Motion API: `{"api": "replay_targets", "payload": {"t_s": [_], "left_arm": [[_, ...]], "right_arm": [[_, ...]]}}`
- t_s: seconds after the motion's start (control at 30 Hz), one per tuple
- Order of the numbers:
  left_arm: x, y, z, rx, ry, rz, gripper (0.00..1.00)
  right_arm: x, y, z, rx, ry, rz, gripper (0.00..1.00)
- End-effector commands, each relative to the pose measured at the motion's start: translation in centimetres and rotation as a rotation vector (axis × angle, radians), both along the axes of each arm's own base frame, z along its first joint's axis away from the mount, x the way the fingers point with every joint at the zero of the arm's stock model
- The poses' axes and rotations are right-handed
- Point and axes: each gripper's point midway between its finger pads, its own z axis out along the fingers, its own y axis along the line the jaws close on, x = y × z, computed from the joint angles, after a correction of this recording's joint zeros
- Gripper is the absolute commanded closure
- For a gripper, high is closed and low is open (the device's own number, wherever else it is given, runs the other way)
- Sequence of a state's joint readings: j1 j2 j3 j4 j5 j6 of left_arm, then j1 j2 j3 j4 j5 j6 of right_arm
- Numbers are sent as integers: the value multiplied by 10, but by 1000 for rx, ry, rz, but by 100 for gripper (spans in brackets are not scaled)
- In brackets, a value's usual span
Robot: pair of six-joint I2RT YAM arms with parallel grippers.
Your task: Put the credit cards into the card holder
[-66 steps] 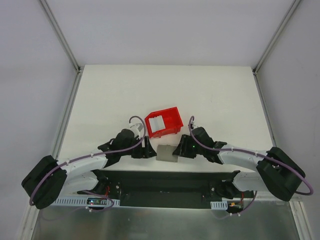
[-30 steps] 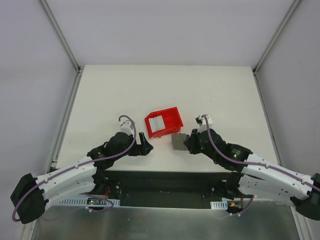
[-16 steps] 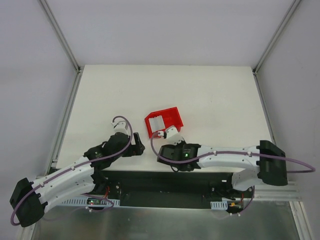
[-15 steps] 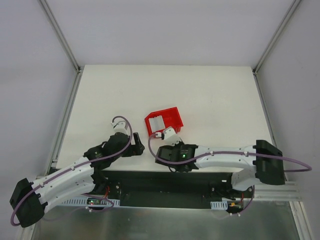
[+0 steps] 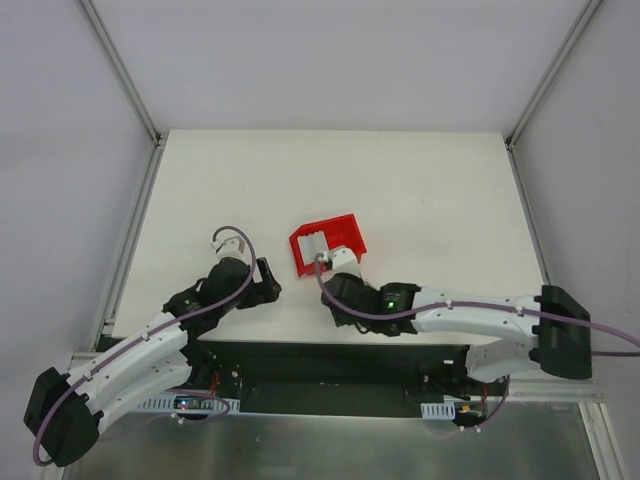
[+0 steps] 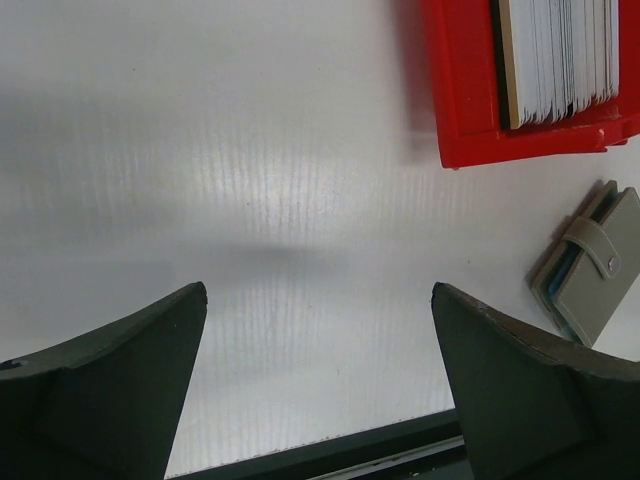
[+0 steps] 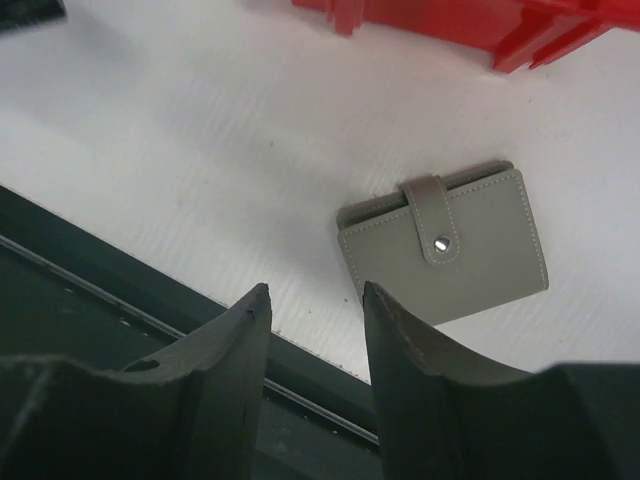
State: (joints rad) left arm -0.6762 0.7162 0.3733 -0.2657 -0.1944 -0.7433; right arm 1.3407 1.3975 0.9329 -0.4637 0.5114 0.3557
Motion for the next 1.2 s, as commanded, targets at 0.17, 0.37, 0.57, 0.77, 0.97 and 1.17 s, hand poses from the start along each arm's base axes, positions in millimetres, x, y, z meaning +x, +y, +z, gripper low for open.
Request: {"api": "replay_targets", "payload": {"t_s": [0.17, 0.37, 0.57, 0.77, 0.97, 1.17], "left_arm": [[16, -31, 9, -81, -9, -96, 13], [33, -45, 4, -90, -15, -117, 19], [54, -57, -2, -79, -30, -150, 26], [72, -70, -6, -105, -22, -192, 27], [86, -77, -9, -104, -3, -205, 28], [99, -81, -11, -100, 3, -203, 28]], "right_arm": [[35, -7, 24, 396, 137, -162, 57], [57, -9, 14, 393, 185, -233, 57], [75, -1, 0, 388, 218, -260, 57], [90, 7, -11, 384, 242, -271, 57], [106, 12, -14, 400, 254, -283, 57], [127, 11, -19, 408, 270, -294, 57]]}}
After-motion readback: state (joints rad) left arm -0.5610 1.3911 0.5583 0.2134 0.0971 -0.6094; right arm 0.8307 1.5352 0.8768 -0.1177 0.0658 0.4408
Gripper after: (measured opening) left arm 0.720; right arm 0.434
